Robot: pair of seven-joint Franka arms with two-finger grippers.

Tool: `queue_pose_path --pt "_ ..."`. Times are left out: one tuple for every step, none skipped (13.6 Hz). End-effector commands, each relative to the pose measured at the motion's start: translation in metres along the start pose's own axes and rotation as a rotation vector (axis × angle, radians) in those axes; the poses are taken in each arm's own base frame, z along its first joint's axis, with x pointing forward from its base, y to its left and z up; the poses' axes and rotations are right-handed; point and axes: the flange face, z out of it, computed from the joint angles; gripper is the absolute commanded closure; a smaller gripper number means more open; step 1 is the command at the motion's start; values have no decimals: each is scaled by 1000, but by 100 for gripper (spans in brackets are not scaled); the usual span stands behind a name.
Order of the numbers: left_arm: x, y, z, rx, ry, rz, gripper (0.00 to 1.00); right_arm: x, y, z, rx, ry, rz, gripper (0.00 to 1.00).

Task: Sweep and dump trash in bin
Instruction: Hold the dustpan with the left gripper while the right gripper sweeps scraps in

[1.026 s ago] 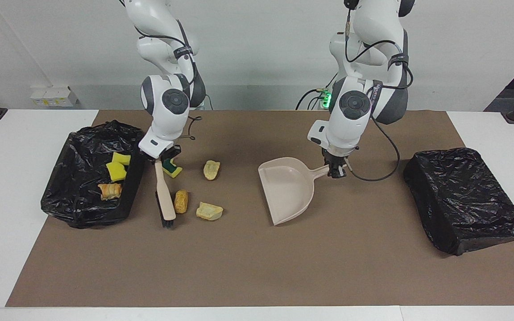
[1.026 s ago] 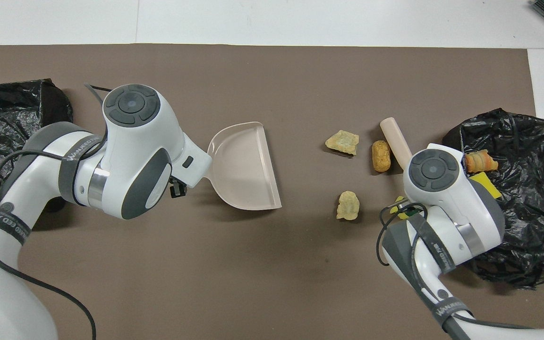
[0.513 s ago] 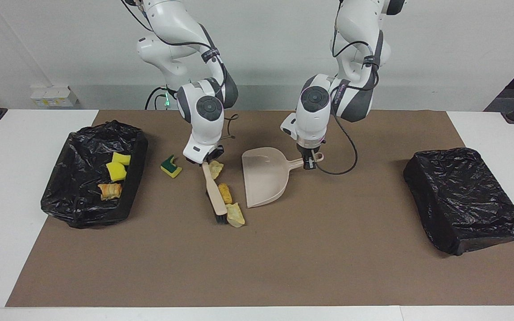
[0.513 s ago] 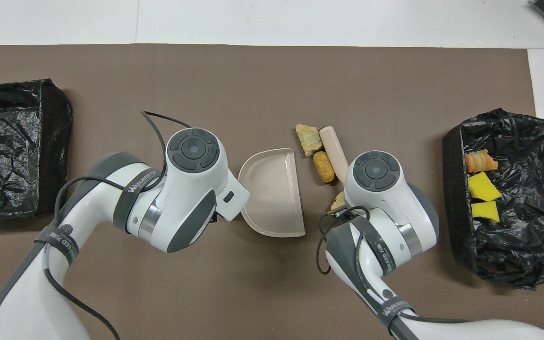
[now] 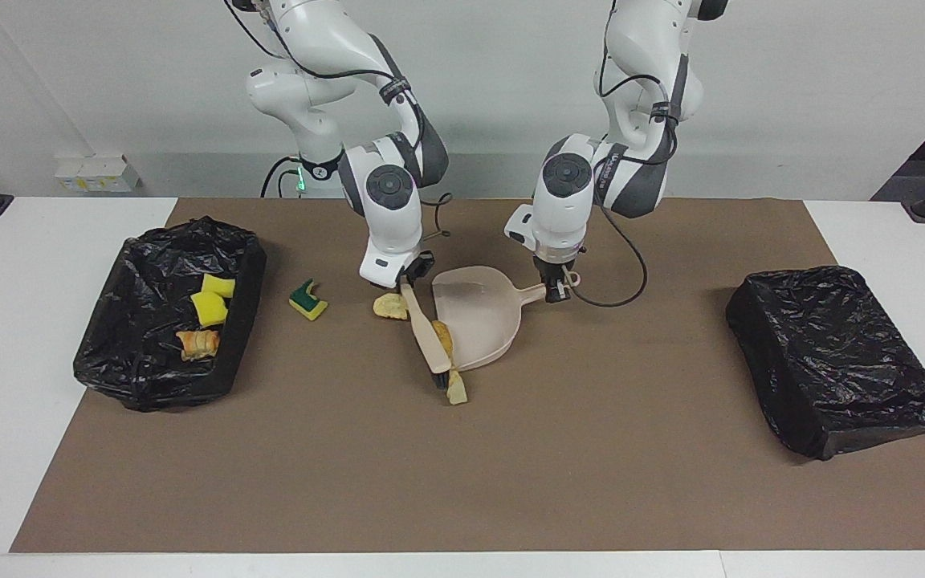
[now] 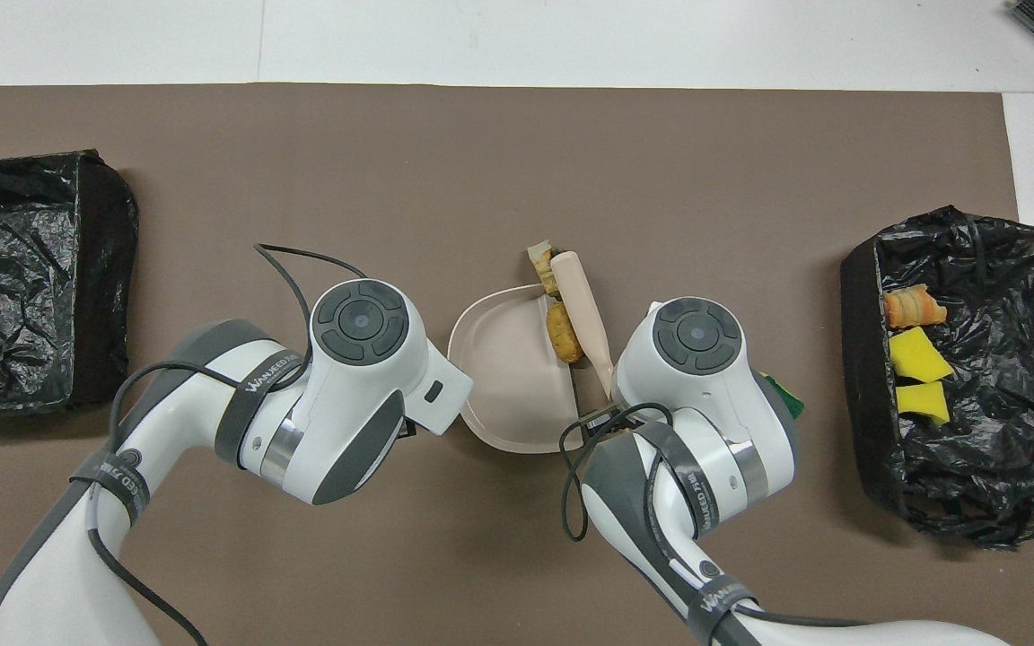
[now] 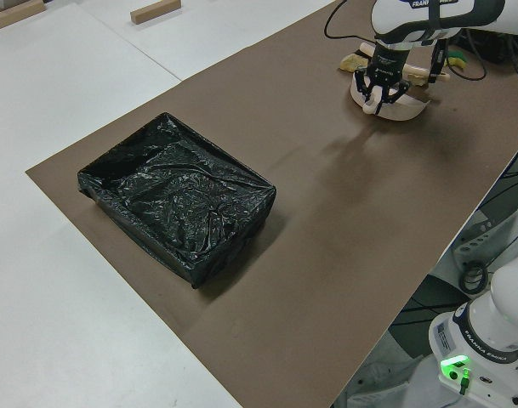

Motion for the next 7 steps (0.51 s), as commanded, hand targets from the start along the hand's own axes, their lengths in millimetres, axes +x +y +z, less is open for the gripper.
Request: queue_pose_path --pt "-12 -10 -1 56 37 -64 100 -2 -29 -9 126 14 53 100" --pt "-13 -13 0 65 48 -86 100 -7 -31 -27 141 37 98 100" --pt "-16 -16 1 65 50 -115 100 -16 -31 -48 143 50 107 100" --pt "-18 -19 1 61 47 -117 100 -28 -24 -68 135 35 100 100" --pt "-19 -21 -2 59 45 -116 100 -38 -18 -81 120 10 87 100" --pt "-25 -25 -1 55 42 -124 100 -46 3 -94 71 6 86 100" --pt "-30 -27 -3 53 37 -122 100 -52 21 -97 -4 -9 95 100"
